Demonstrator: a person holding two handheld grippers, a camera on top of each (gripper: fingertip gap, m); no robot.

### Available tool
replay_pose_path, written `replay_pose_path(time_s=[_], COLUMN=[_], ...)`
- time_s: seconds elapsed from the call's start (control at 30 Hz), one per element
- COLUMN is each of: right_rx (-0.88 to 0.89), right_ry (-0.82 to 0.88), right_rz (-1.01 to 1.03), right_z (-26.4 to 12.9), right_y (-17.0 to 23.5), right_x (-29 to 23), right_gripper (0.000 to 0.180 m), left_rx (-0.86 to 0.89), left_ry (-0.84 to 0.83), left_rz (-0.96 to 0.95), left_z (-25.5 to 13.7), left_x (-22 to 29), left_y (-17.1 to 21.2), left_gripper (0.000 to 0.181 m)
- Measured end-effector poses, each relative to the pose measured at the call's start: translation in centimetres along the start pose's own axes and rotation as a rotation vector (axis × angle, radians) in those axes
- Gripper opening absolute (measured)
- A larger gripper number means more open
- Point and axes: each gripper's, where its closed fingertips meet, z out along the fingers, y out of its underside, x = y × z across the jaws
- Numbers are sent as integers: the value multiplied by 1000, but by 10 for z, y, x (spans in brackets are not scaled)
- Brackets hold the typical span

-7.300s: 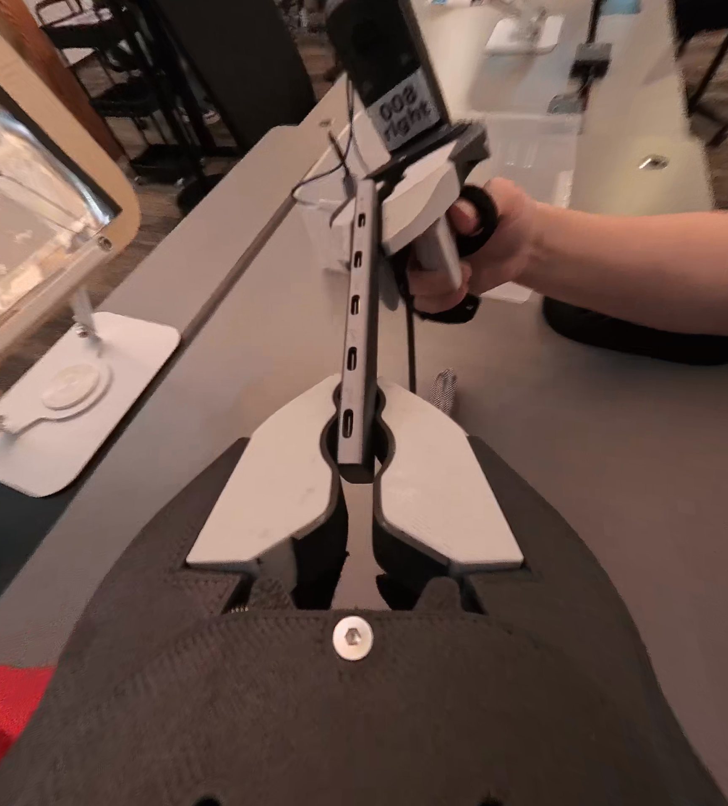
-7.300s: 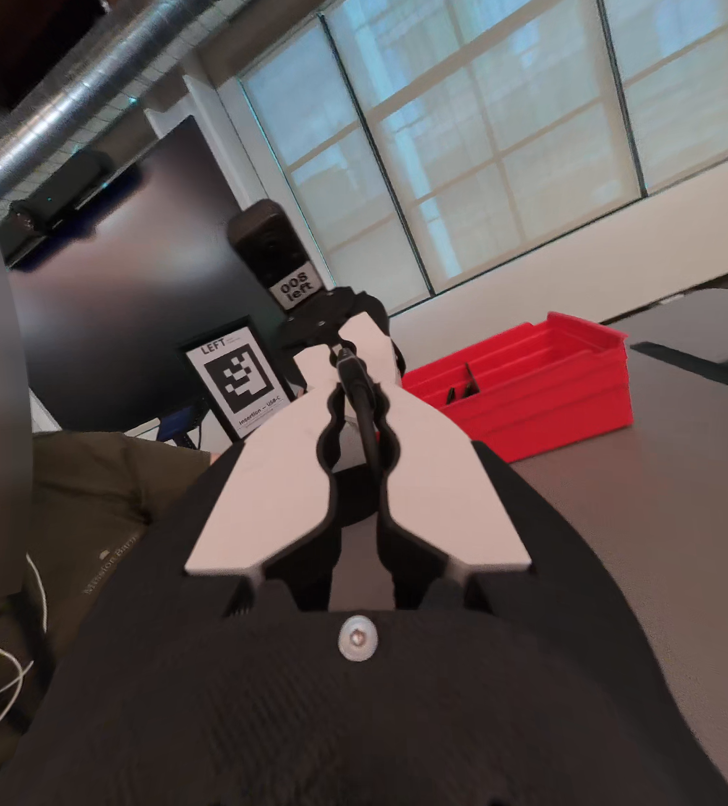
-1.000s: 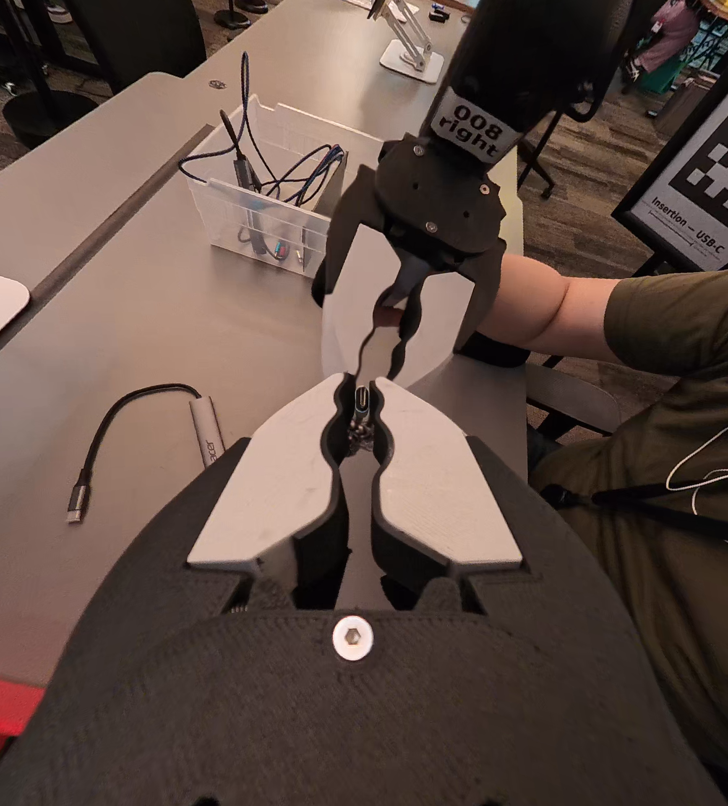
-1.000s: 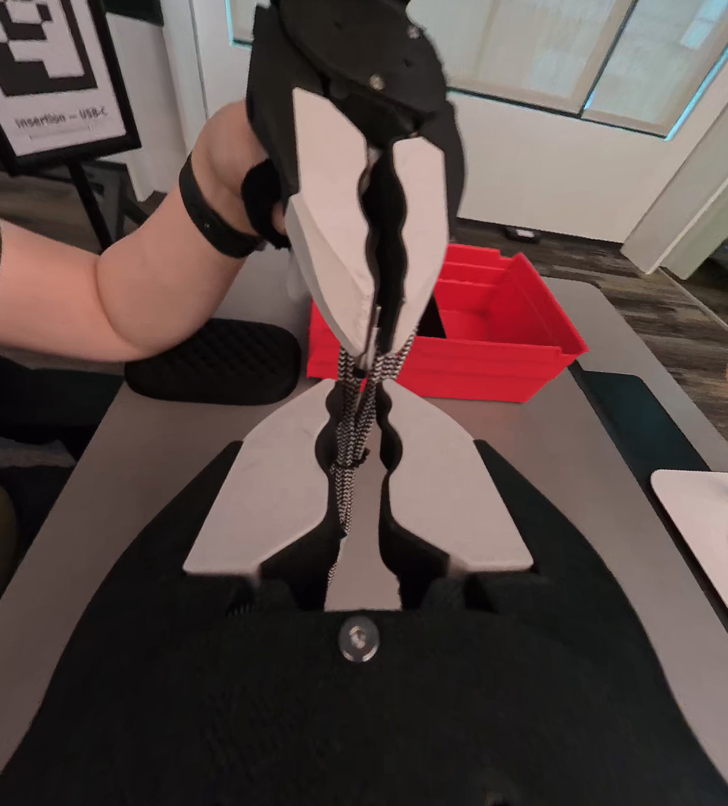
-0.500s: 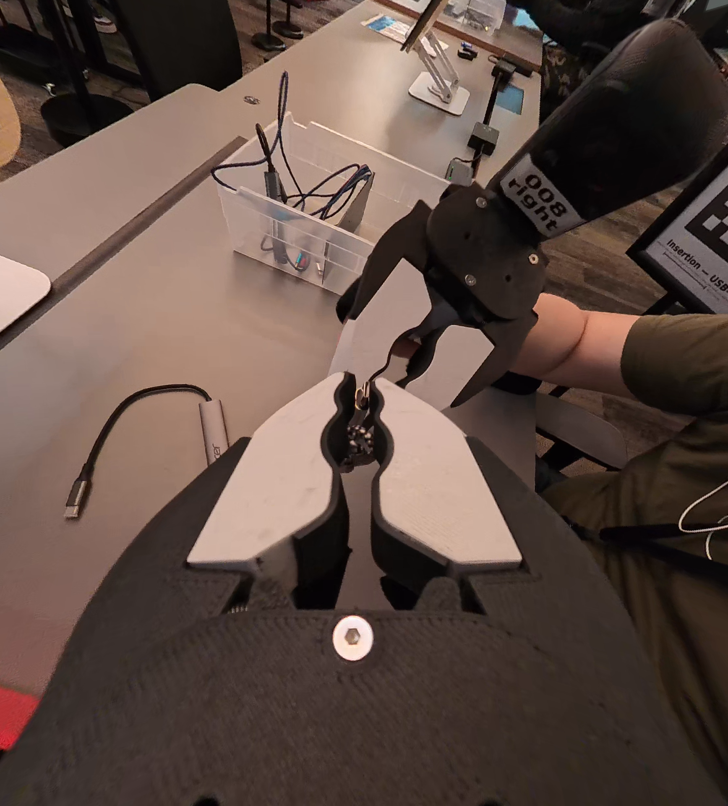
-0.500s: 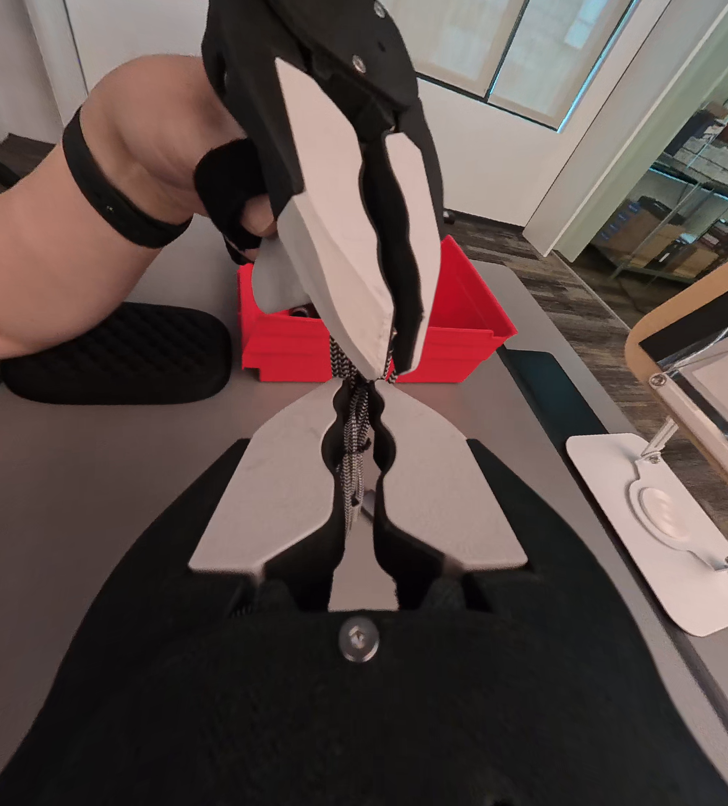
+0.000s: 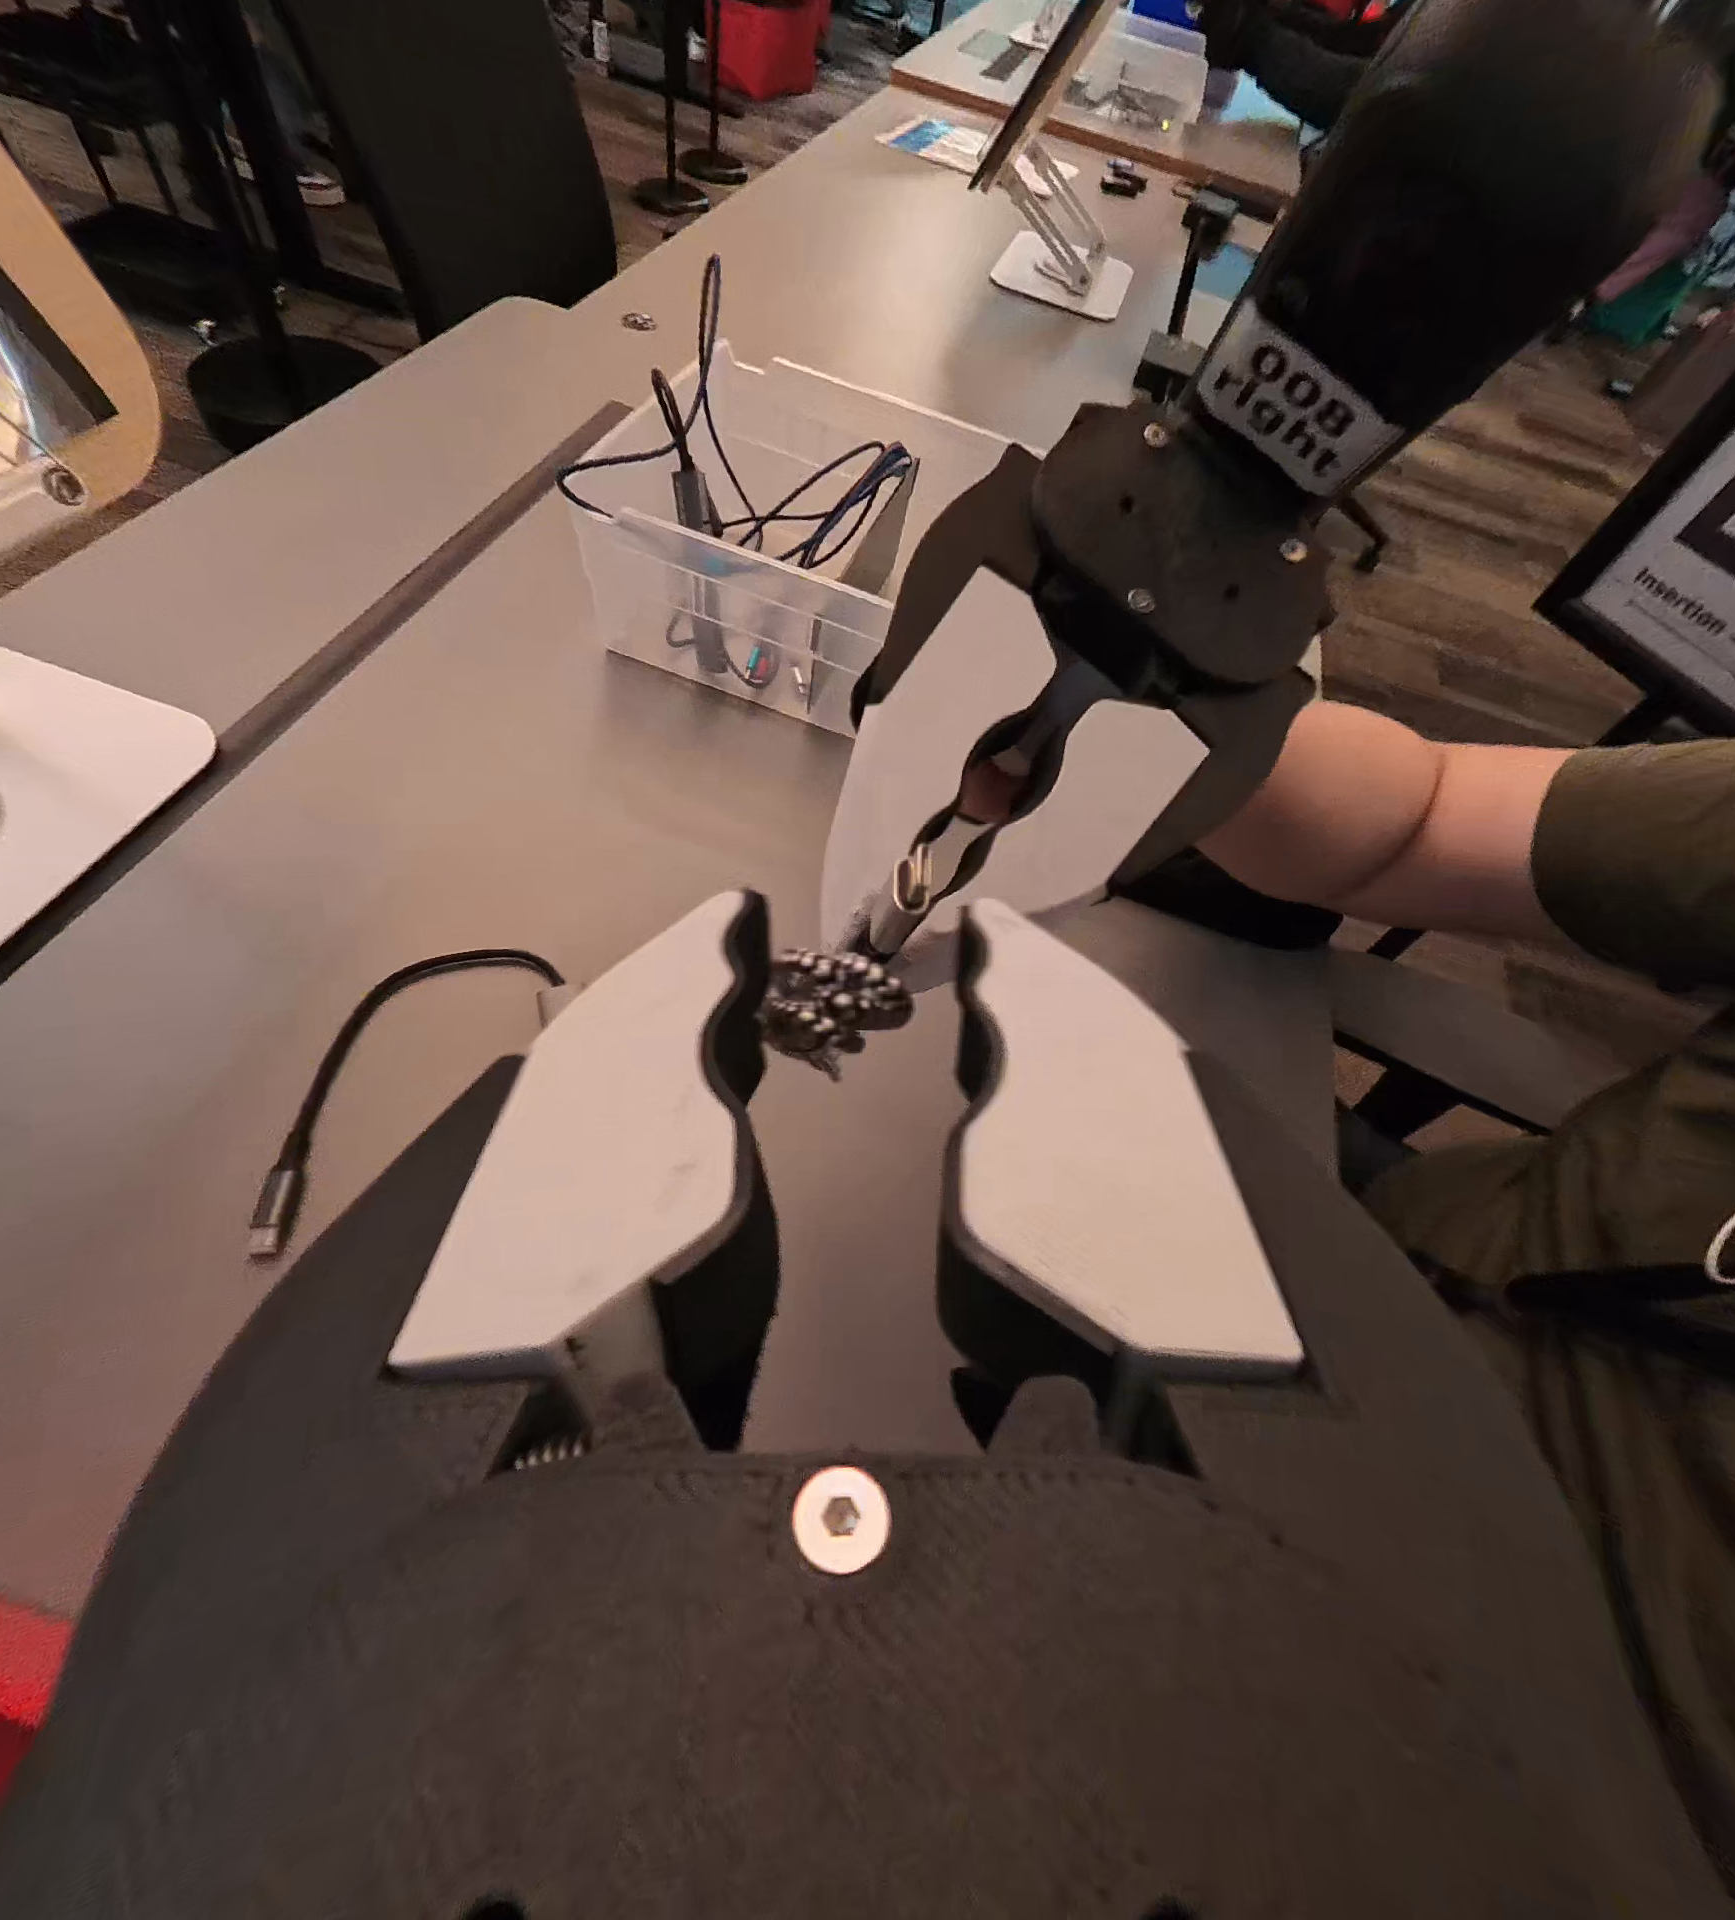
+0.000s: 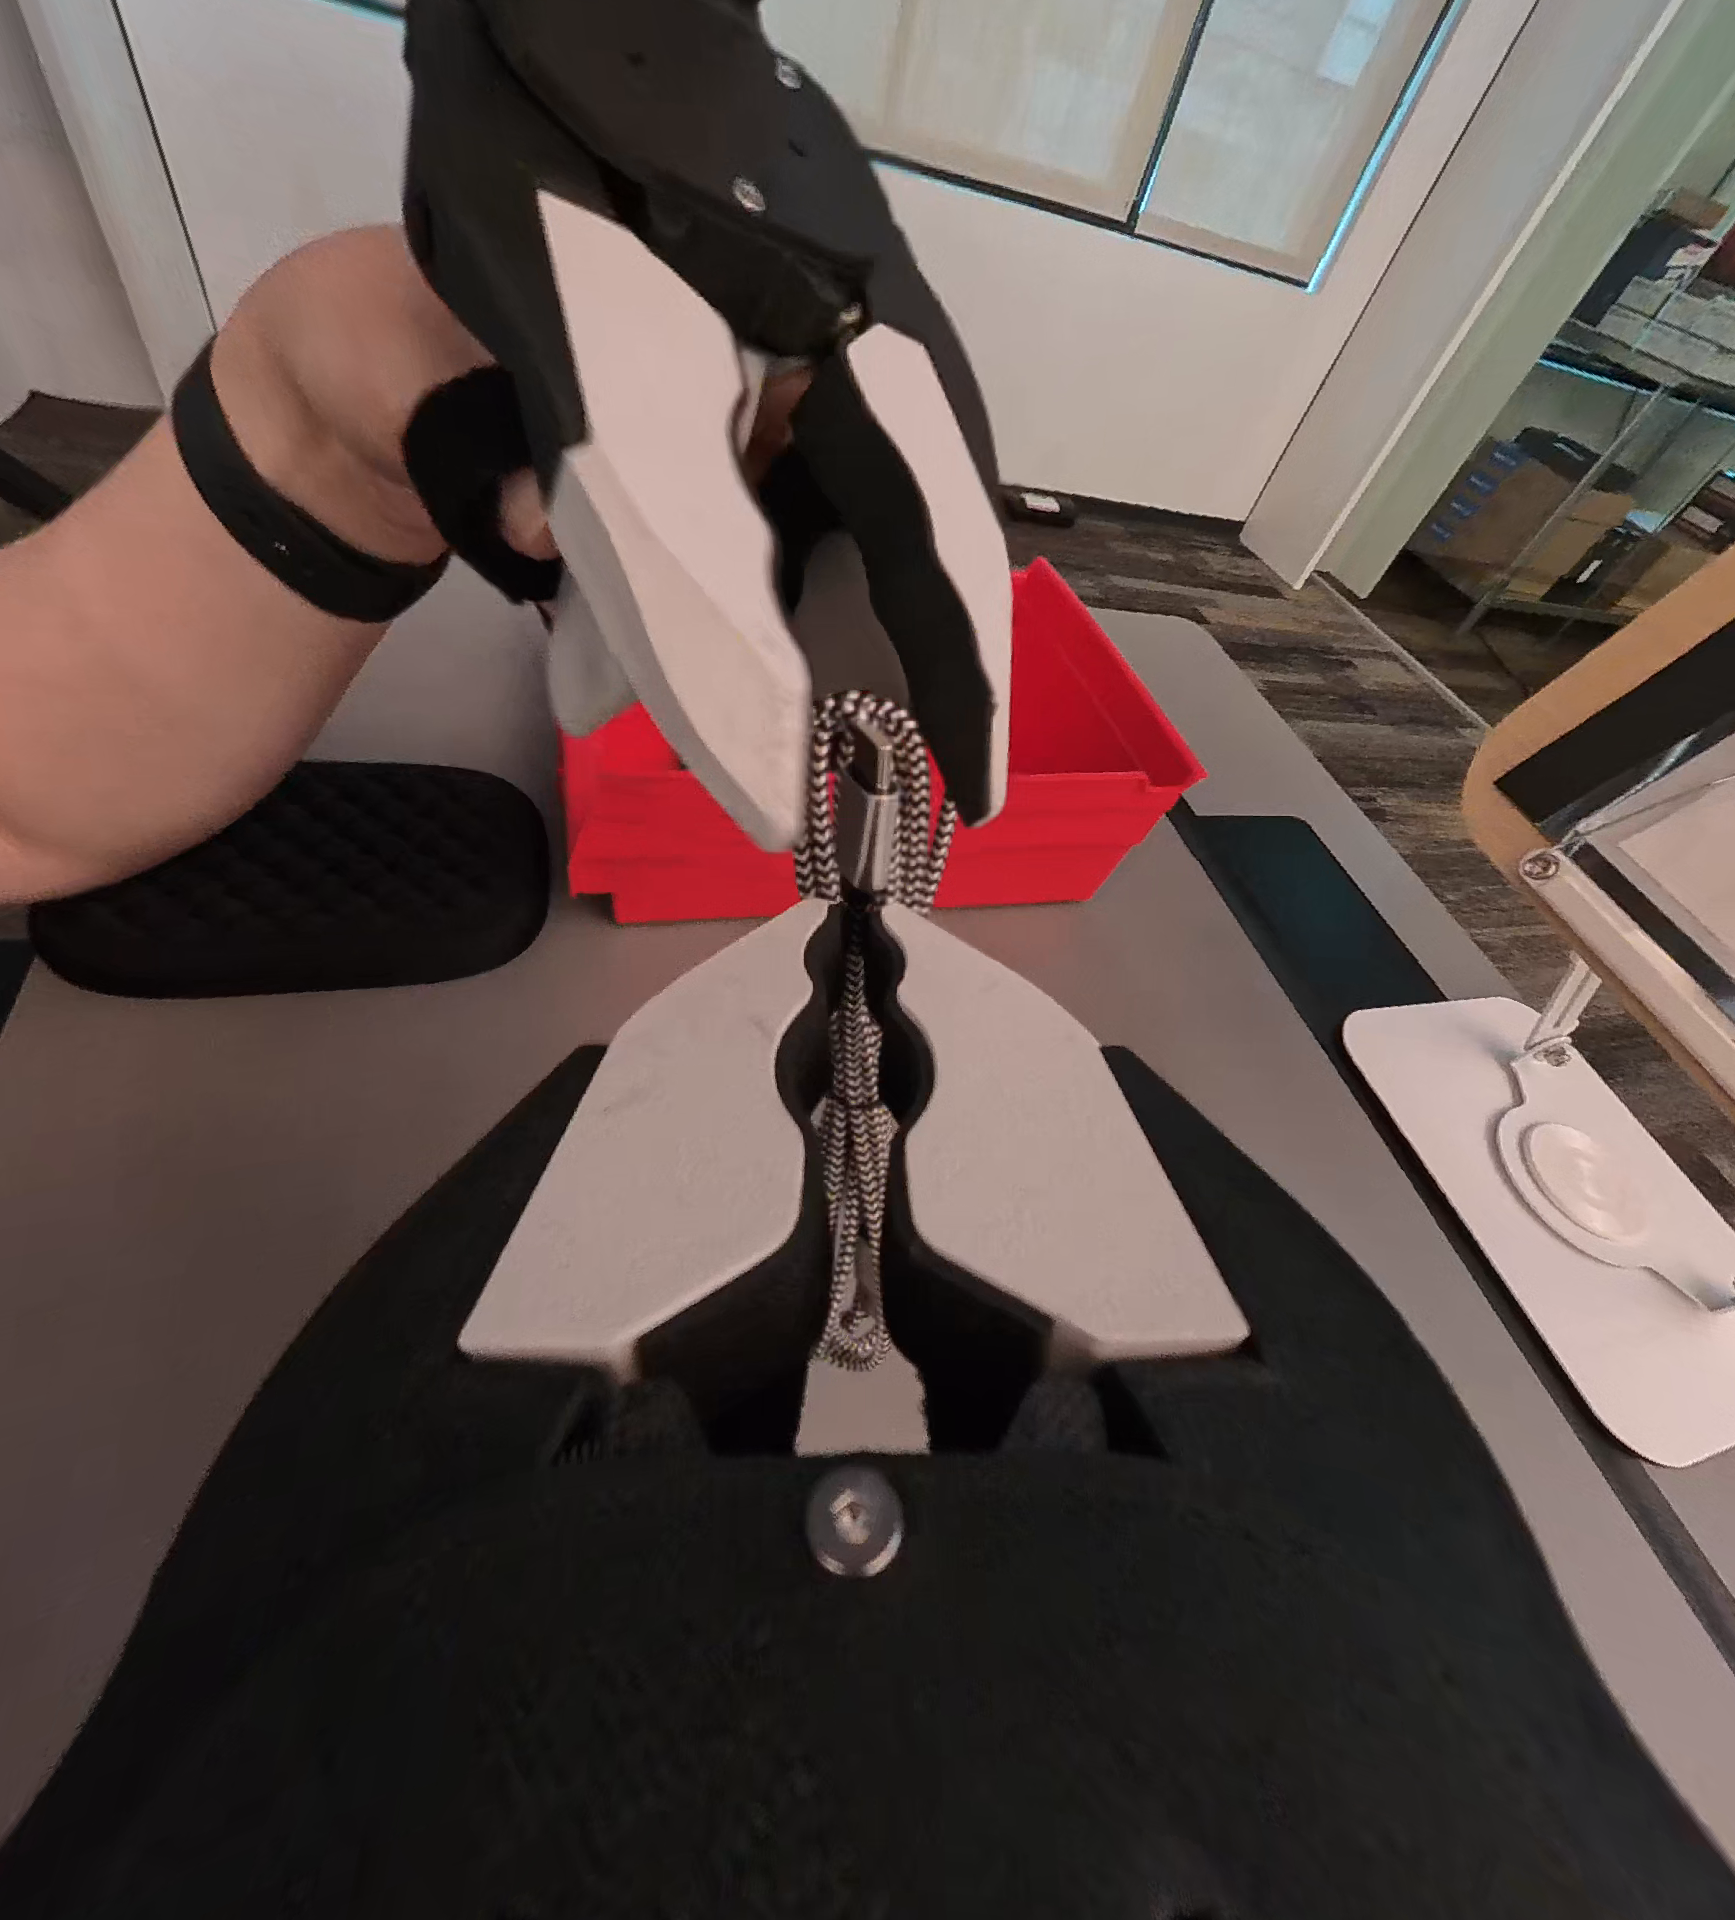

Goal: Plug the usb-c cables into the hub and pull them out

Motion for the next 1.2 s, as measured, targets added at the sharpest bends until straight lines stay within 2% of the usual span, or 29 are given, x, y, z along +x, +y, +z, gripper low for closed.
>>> replay_pose_path(time_s=[0.03, 0.07, 0.33, 0.4, 0.53, 0.7, 0.77, 0.87, 1.03, 1.07, 1.13, 1.2], right_rx=[-14, -19, 39, 14, -51, -152, -185, -192, -84, -47, 66, 250], right_ry=[1, 5, -30, -7, 24, 52, 69, 73, 34, 28, 39, 59], right_rz=[-9, -12, 87, 57, -9, -92, -122, -131, -202, -237, -310, -366], right_z=[0, -1, -16, -17, -14, -9, -8, -7, -16, -21, -37, -58], right_y=[1, 2, -10, -8, -3, 10, 16, 18, 2, -5, -23, -48], right_x=[0, 1, 9, 10, 7, 6, 7, 9, 4, 3, 3, 2], right_gripper=[3, 3, 3, 3, 3, 3, 3, 3, 6, 11, 26, 31], left_rx=[-6, -7, 43, 45, 55, -10, -32, -46, 26, 54, 112, 169], left_ry=[-13, -14, 52, 32, 13, -15, -28, -54, 26, 56, 148, 254], left_rz=[20, 33, 22, 56, 88, 145, 172, 200, 96, 59, -18, -80], left_z=[2, 2, -1, 3, 8, 17, 20, 21, 14, 11, 3, -6], left_x=[-1, -1, 4, 4, 4, 1, 1, -1, 7, 9, 17, 28], left_y=[1, 1, -4, -5, -7, 4, 7, 8, -5, -9, -17, -26], left_gripper=[21, 20, 22, 26, 23, 23, 6, 6, 6, 6, 6, 6])
